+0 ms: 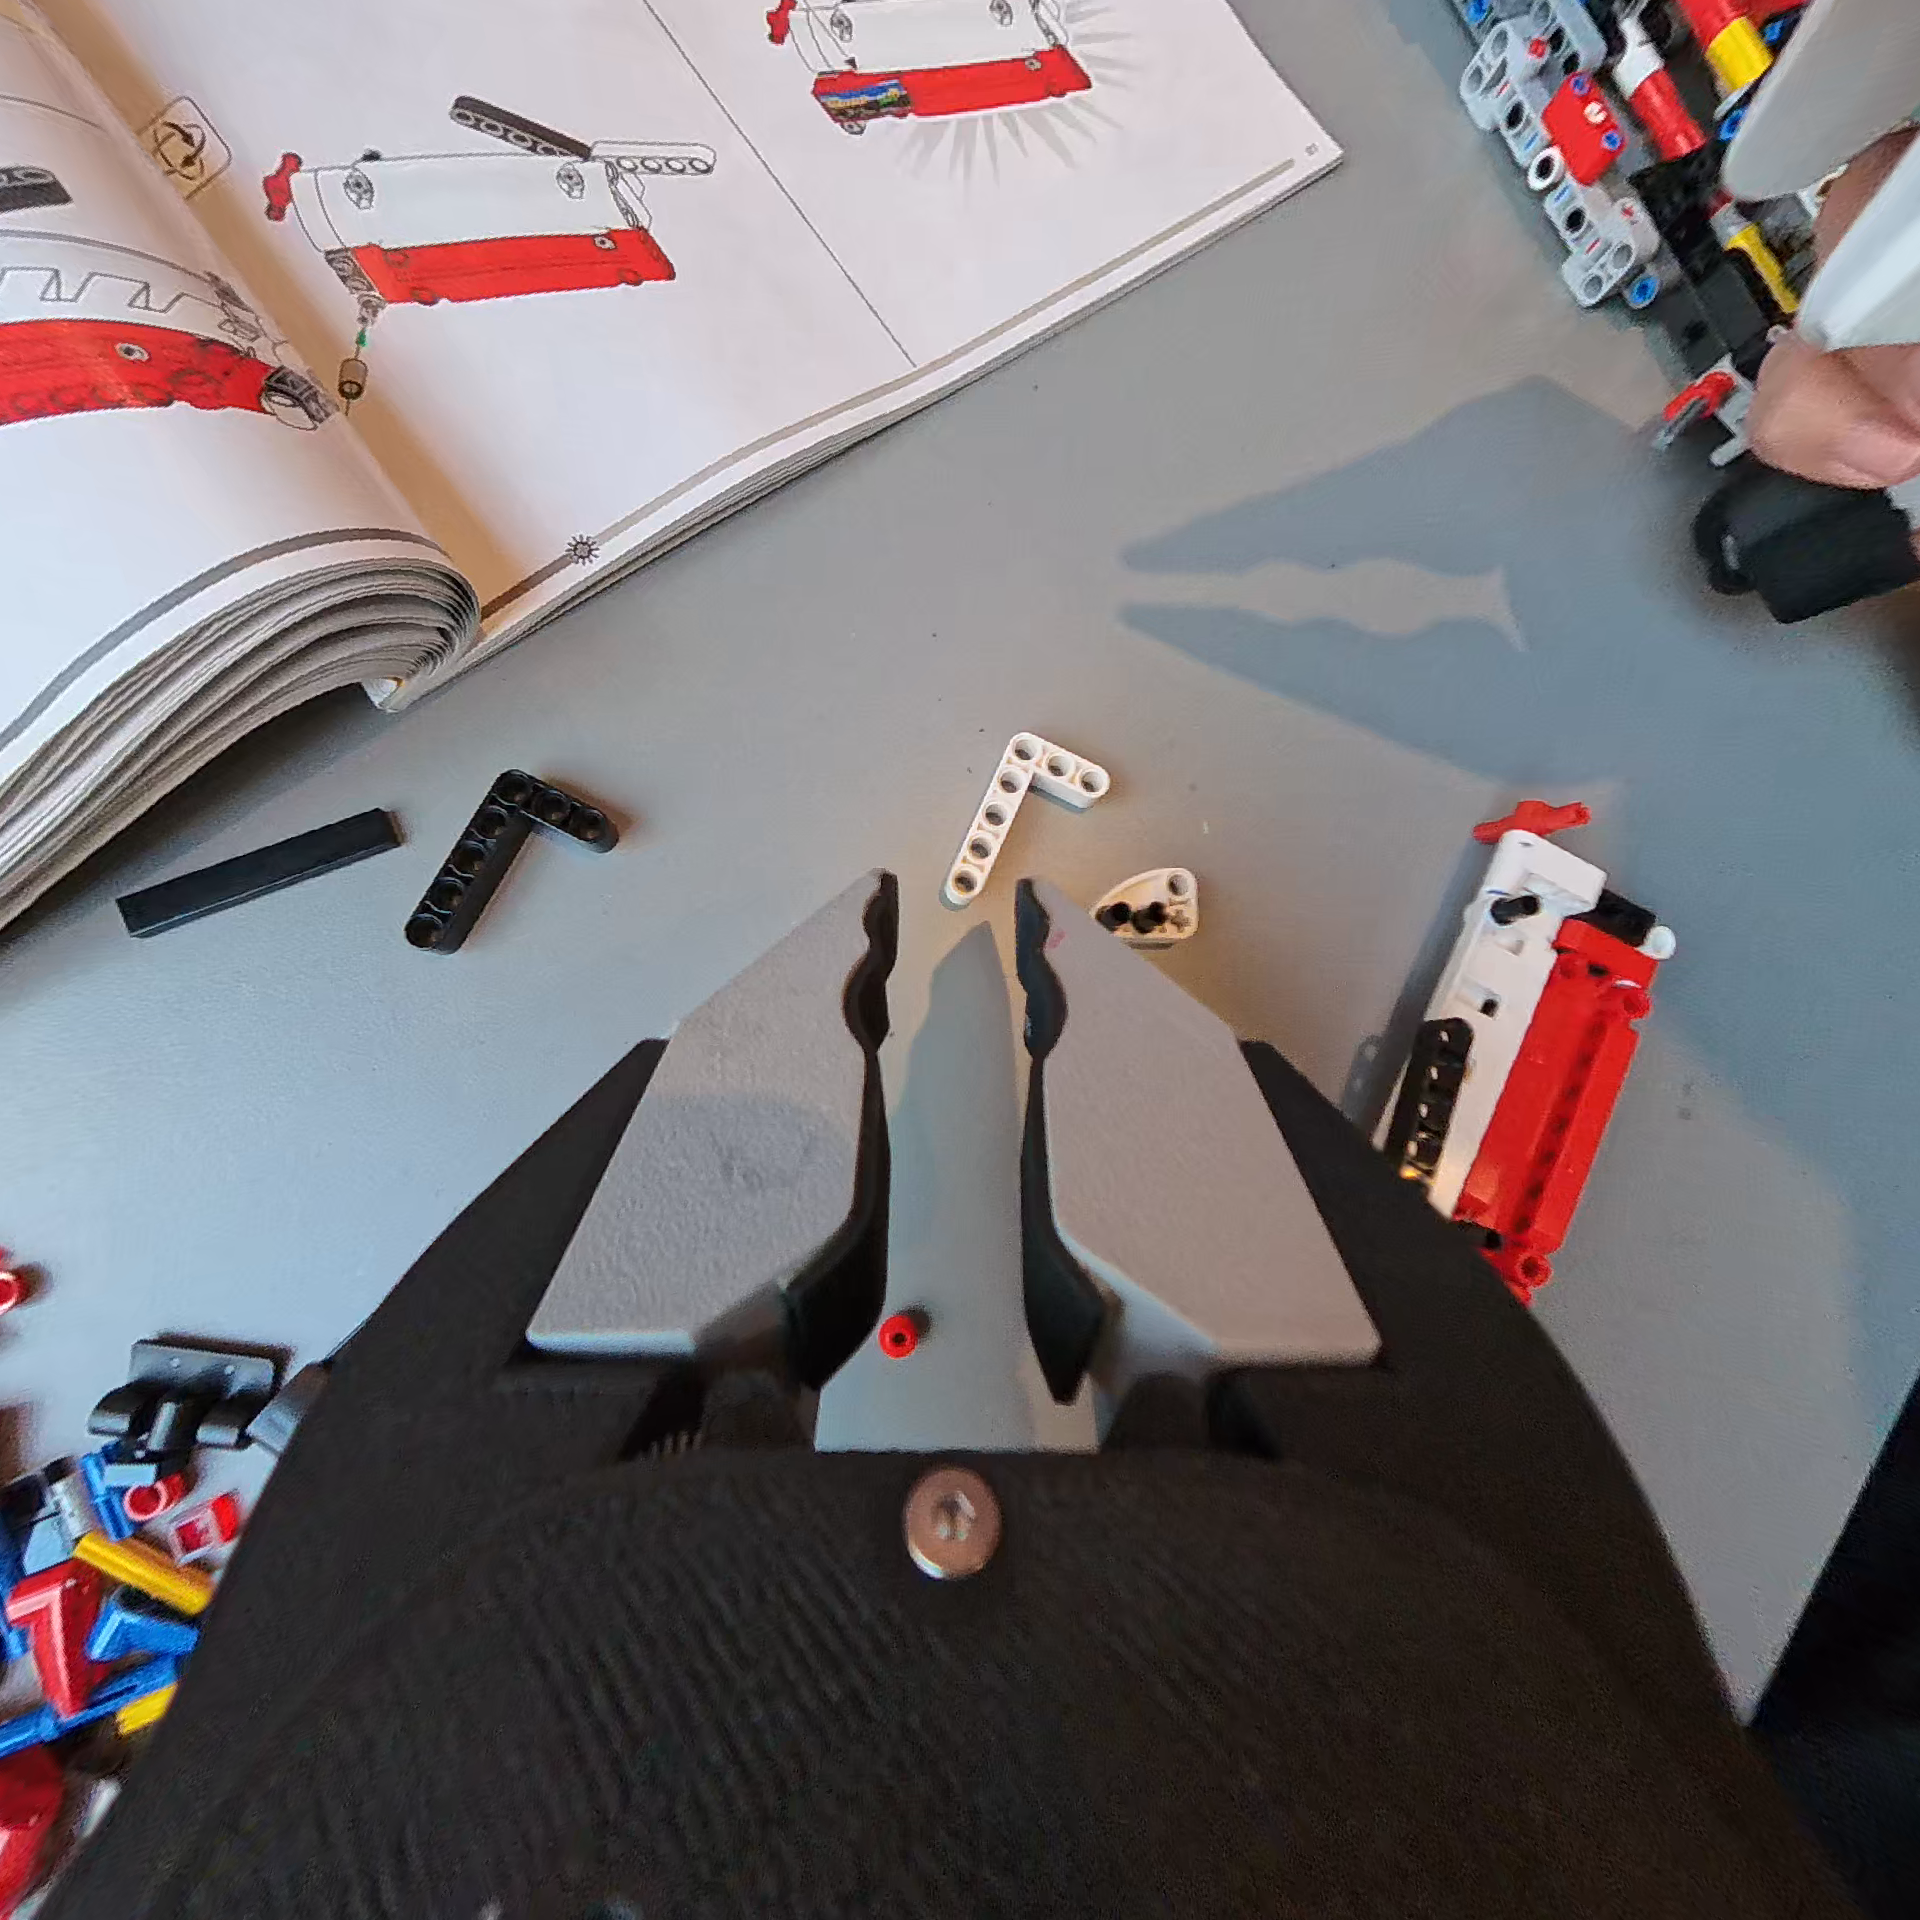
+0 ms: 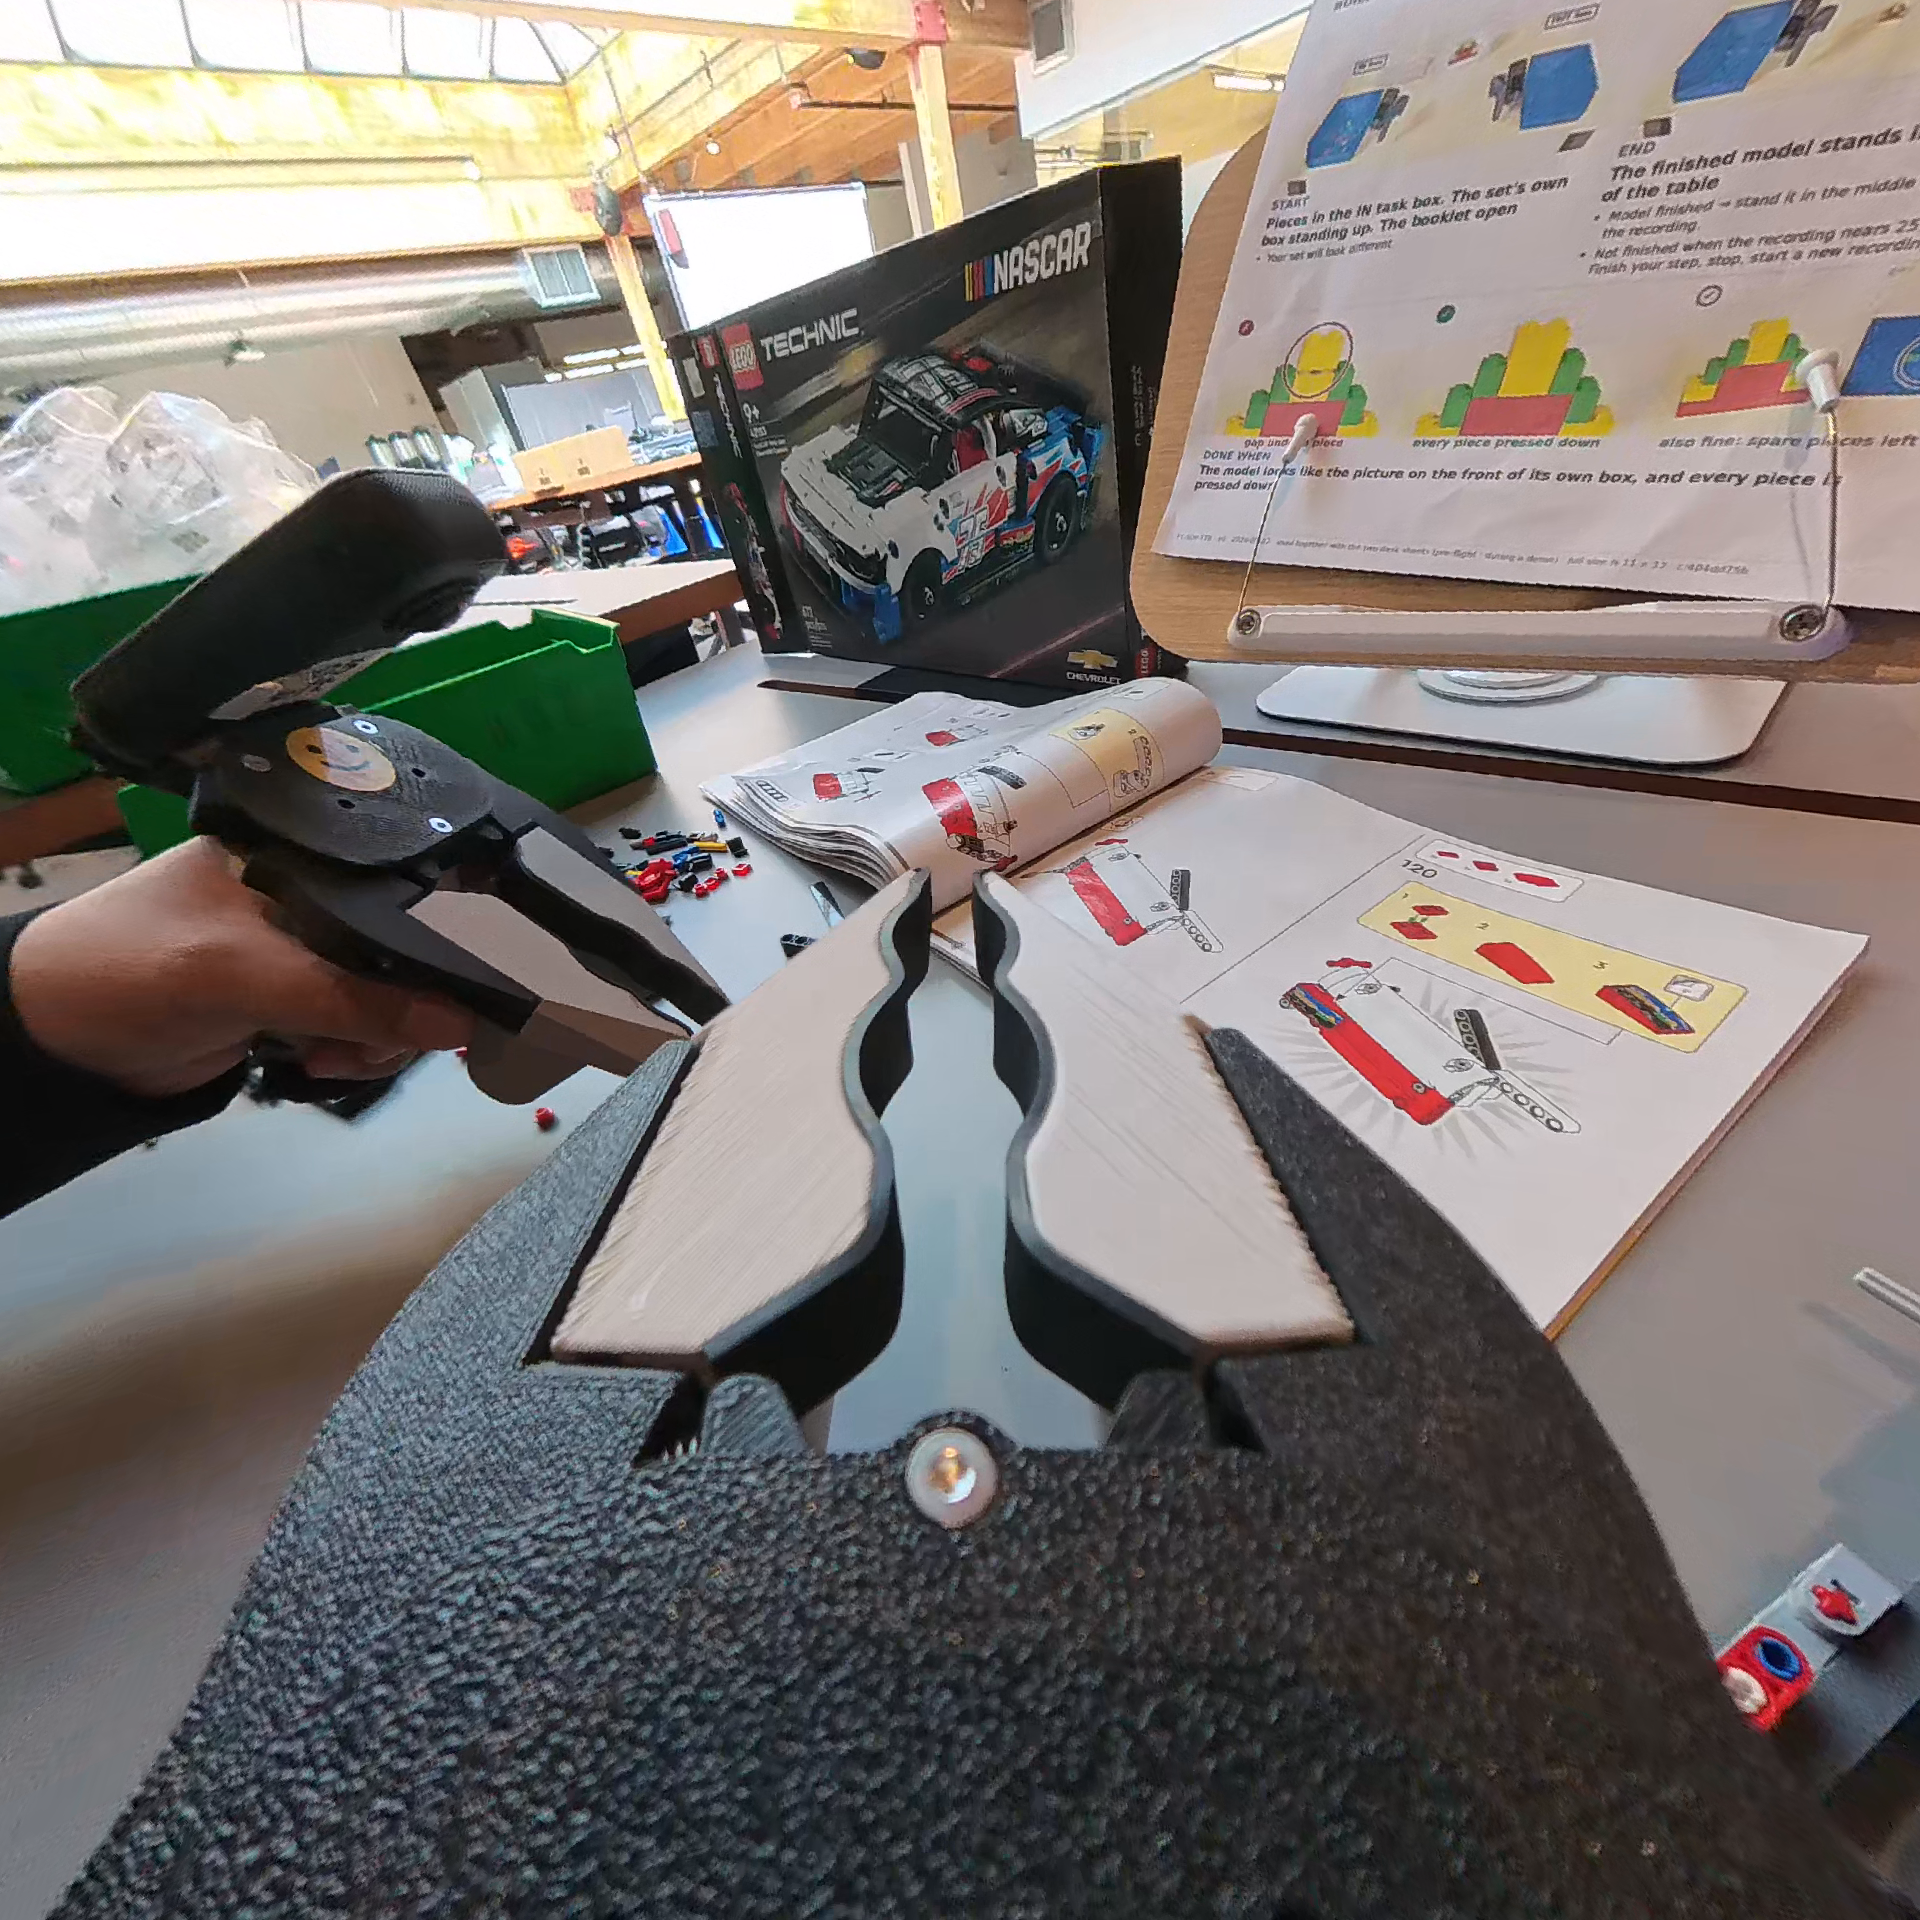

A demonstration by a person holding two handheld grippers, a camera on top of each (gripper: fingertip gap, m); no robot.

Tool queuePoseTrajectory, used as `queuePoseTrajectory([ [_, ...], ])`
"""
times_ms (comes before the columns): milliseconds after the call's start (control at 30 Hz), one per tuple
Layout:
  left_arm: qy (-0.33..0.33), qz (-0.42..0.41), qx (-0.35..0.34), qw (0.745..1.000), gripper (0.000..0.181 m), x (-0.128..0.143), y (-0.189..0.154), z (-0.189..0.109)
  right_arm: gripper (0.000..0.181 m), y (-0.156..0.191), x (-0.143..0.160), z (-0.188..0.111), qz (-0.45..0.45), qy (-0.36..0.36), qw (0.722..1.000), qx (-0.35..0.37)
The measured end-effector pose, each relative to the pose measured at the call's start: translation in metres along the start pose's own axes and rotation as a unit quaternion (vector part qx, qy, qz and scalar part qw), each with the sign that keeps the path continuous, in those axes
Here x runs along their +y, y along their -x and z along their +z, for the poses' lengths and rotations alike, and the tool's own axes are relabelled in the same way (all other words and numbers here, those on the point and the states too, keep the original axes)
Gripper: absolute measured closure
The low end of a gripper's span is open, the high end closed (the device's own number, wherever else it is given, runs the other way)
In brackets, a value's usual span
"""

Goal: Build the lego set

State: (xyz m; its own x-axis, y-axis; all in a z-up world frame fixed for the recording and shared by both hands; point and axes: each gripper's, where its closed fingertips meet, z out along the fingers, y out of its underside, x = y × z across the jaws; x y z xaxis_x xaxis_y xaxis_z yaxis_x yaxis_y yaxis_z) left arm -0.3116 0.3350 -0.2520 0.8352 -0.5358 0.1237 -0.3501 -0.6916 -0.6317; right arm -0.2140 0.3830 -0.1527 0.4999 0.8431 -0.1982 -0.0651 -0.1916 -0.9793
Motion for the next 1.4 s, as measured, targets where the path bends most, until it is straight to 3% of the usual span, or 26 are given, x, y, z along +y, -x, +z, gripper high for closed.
queuePoseTrajectory([
  [100,0.005,0.017,-0.023,1.0,0.169,-0.001,0.006,0.002,0.174,0.003,0.001,0.001,0.009,0.003,1.0,-0.01],
  [800,0.013,0.006,-0.029,0.999,0.169,-0.004,0.01,0.007,0.173,0.006,0.005,0.003,0.018,0.01,1.0,-0.017],
  [1400,0.055,0.035,0.012,0.998,0.167,-0.011,0.005,0.029,0.169,0.003,0.007,0.004,0.024,0.011,0.999,-0.018],
])
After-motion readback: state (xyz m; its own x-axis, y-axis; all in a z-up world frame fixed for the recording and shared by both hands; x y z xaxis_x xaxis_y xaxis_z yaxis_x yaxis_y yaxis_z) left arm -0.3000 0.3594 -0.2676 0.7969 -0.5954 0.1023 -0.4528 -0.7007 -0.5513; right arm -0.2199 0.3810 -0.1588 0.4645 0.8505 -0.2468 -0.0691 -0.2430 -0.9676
